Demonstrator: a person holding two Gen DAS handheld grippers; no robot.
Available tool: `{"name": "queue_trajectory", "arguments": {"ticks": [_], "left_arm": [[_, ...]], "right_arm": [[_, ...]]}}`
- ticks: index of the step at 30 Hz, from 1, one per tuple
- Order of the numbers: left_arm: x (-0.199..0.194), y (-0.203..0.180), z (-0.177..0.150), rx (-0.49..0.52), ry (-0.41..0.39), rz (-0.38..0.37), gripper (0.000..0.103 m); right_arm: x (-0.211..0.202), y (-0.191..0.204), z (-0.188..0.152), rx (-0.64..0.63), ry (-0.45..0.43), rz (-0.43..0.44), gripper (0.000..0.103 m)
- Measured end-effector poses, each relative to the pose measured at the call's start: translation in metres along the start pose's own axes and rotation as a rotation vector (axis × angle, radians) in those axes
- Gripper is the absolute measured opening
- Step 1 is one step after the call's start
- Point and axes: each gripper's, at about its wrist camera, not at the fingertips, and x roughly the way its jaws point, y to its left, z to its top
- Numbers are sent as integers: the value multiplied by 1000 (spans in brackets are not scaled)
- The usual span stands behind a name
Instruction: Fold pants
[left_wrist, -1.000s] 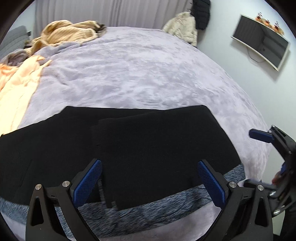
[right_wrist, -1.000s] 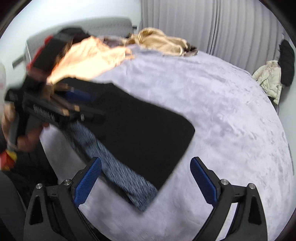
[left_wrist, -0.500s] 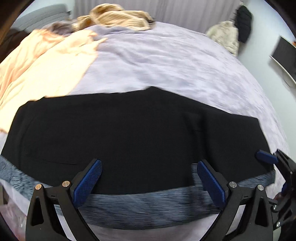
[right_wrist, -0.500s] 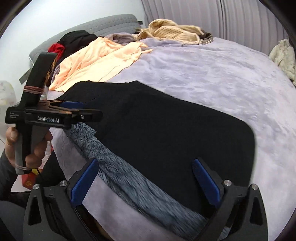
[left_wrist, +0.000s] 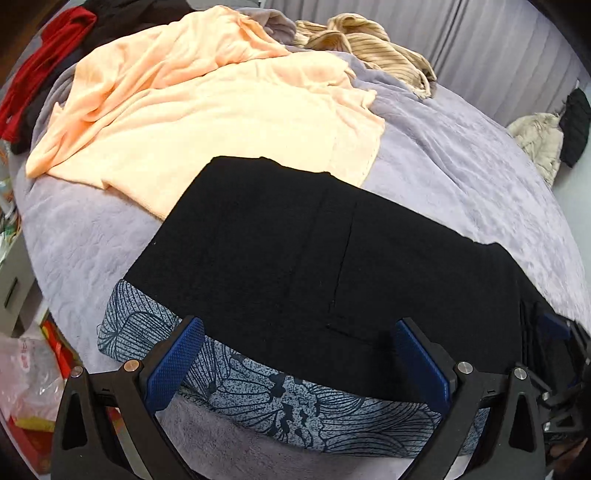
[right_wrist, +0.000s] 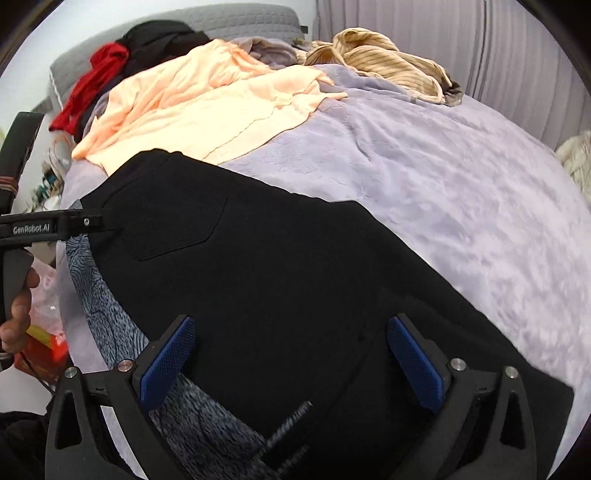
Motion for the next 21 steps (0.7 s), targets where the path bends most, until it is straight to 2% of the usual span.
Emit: {"name": "queue_trajectory", "arguments": {"ticks": [2, 4, 6, 7, 12, 14, 17, 21], "left_arm": [[1, -8, -5, 60, -18, 49, 103], [2, -10, -9, 86, -38, 83, 103], [2, -7, -9, 82, -42, 72, 103], [2, -4, -9, 82, -38, 58, 103], [-8, 5, -17, 91, -45, 14, 103], [-6, 6, -17, 71, -39, -7, 103], [-6, 11, -19, 63, -34, -35, 103], [-7, 16, -21, 74, -33, -80, 103]], "right_arm": [[-3, 8, 6, 5, -13, 95, 103], [9, 17, 14, -6, 16, 104, 103], [36, 20, 22, 2, 109, 128, 103], [45, 18, 25, 15, 123, 129, 103], [54, 16, 64, 43, 121, 125, 103], [61, 25, 83, -16, 123, 140, 103], [81, 45, 104, -139, 149, 206, 103], [110, 76, 125, -316, 147, 349, 103]]}}
